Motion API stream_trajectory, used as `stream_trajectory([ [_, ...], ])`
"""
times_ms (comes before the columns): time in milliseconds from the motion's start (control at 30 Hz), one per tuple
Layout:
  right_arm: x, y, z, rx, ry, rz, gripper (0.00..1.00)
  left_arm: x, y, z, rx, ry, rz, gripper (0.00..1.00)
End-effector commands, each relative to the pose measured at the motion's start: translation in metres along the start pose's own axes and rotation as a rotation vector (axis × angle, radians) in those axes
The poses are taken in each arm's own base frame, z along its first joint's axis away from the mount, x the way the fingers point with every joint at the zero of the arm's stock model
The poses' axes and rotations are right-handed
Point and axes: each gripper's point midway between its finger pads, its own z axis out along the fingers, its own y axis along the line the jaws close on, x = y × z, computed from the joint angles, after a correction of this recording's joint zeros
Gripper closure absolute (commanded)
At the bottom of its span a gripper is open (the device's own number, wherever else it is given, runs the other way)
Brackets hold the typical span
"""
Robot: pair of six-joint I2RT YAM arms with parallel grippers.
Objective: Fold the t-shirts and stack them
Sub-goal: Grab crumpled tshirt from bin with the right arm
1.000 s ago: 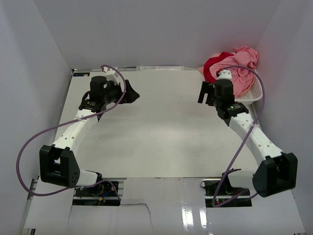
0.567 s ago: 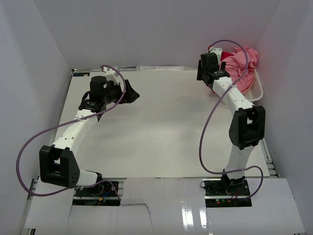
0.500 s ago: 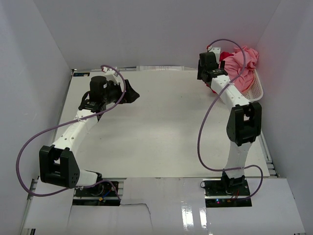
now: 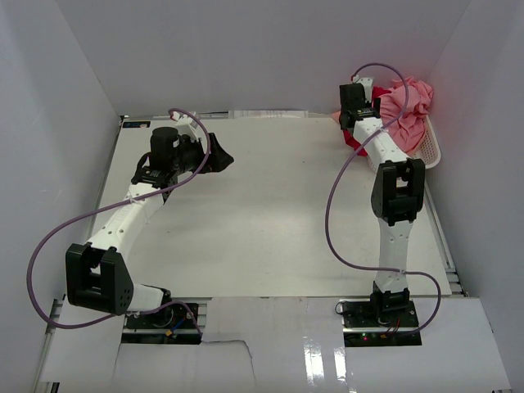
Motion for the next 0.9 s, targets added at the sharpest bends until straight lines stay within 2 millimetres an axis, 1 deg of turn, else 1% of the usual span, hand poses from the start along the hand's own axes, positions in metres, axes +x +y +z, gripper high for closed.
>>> stream_trajectory([
  [0,-0.028,-0.010,0.005,0.036,-0.061,0.027,0.26,-0.010,-0.009,-0.008,0.014,-0.037,0.020,0.02],
  [133,-0.027,-0.006,0.015,0.027,-0.056,0.036,0.24,-0.008,-0.007,-0.007,0.008,-0.029,0.019,0.02],
  [167,-0.027,-0.004,0.015,0.024,-0.059,0.036,0.24,-0.010,-0.008,-0.009,0.009,-0.036,0.021,0.02],
  [200,-0.025,-0.005,0.020,0.028,-0.054,0.037,0.24,-0.009,-0.008,-0.009,0.010,-0.036,0.023,0.02],
  [367,-0.028,0.003,0.028,-0.012,-0.060,0.064,0.25,-0.009,-0.006,-0.010,-0.007,-0.042,0.031,0.02],
  [400,-0.026,0.003,0.032,-0.016,-0.054,0.069,0.26,-0.008,-0.006,-0.009,-0.006,-0.038,0.030,0.02],
  [467,-0.027,0.008,0.034,-0.041,-0.055,0.079,0.29,-0.008,-0.005,-0.008,-0.007,-0.037,0.029,0.02],
  [667,-0.015,0.019,0.049,-0.108,-0.026,0.106,0.30,-0.008,-0.003,-0.008,-0.016,-0.034,0.031,0.02],
  [767,-0.016,0.020,0.051,-0.131,-0.032,0.115,0.42,-0.006,-0.002,-0.007,-0.018,-0.030,0.030,0.02],
  [800,-0.013,0.021,0.052,-0.134,-0.027,0.112,0.49,-0.006,-0.002,-0.006,-0.017,-0.028,0.028,0.02],
  [867,-0.011,0.024,0.052,-0.139,-0.022,0.111,0.59,-0.005,-0.002,-0.006,-0.016,-0.025,0.027,0.02],
])
